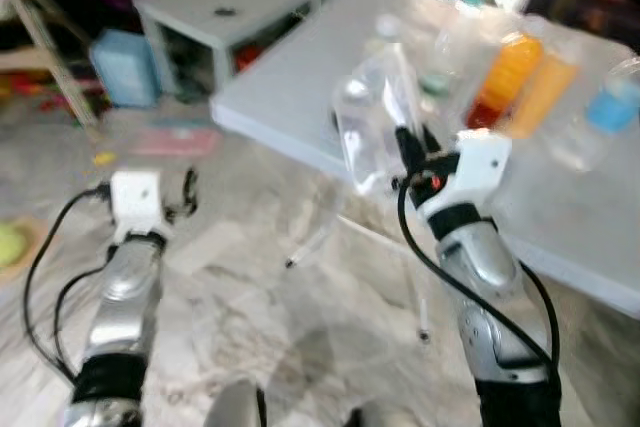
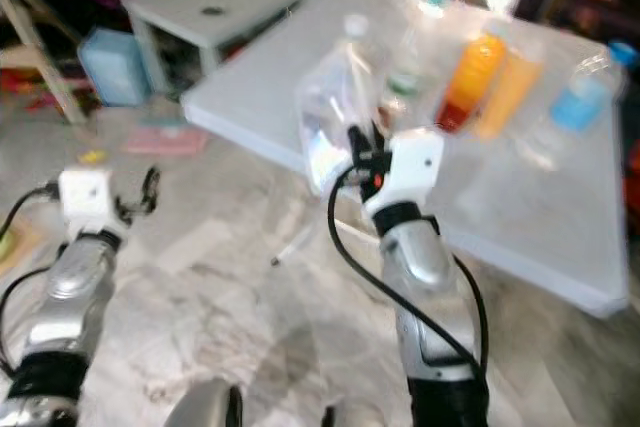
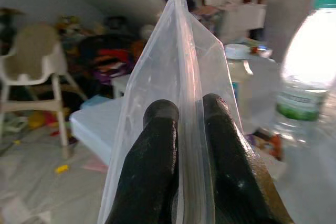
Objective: Restocking fridge
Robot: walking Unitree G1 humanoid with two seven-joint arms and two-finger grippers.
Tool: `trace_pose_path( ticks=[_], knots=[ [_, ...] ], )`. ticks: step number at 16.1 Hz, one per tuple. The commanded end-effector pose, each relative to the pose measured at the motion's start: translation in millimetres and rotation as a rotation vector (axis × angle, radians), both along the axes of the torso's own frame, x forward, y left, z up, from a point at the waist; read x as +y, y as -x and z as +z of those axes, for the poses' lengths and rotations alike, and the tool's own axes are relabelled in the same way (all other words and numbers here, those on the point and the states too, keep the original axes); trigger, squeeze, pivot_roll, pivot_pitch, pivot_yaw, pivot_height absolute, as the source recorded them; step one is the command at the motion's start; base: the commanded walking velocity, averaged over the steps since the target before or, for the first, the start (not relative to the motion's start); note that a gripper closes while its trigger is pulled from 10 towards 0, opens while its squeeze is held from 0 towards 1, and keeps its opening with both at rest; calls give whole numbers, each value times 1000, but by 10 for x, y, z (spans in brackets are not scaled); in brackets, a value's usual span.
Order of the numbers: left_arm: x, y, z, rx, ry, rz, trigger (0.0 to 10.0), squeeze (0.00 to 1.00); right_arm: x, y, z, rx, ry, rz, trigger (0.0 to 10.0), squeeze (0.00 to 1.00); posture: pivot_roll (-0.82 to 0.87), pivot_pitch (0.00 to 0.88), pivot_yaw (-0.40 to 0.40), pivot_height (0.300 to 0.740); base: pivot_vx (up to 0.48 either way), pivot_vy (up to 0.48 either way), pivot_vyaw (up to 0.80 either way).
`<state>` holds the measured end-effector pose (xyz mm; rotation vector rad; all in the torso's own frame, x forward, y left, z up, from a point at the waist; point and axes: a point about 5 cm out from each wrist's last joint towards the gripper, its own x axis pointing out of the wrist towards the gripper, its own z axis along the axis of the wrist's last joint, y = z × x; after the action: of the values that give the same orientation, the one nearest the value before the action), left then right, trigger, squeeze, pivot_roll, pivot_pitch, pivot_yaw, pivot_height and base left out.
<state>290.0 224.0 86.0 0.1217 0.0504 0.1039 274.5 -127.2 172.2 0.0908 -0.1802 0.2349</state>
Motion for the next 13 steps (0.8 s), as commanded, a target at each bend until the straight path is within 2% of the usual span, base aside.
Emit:
trace_pose_path(
  ticks=[1,4,7,8,11,13],
  knots=[
    [-21,4,28,-19,-19,-26,10000,0,-94,1,-27,0,10,-28,10000,0,-50,7,-41,740,0,0,800],
    [76,112,-36,-12,-58,-15,10000,0,-202,-24,-144,31,19,-45,10000,0,-27,0,-51,740,0,0,800],
    [111,228,-146,16,-48,12,10000,0,-222,-5,-251,62,13,-48,10000,0,-4,0,-57,740,0,0,798],
    [87,285,-190,19,-48,13,10000,0,-210,-31,-318,78,-4,-44,10000,0,26,0,-59,740,0,0,794],
    [-20,287,-131,-14,-100,-30,10000,0,-190,-146,-357,81,-30,-50,10000,0,55,0,-56,740,0,0,792],
    [-63,308,-103,-19,-101,-56,10000,0,-210,-134,-384,82,-21,-54,10000,0,50,0,-48,740,0,0,788]
  ],
)
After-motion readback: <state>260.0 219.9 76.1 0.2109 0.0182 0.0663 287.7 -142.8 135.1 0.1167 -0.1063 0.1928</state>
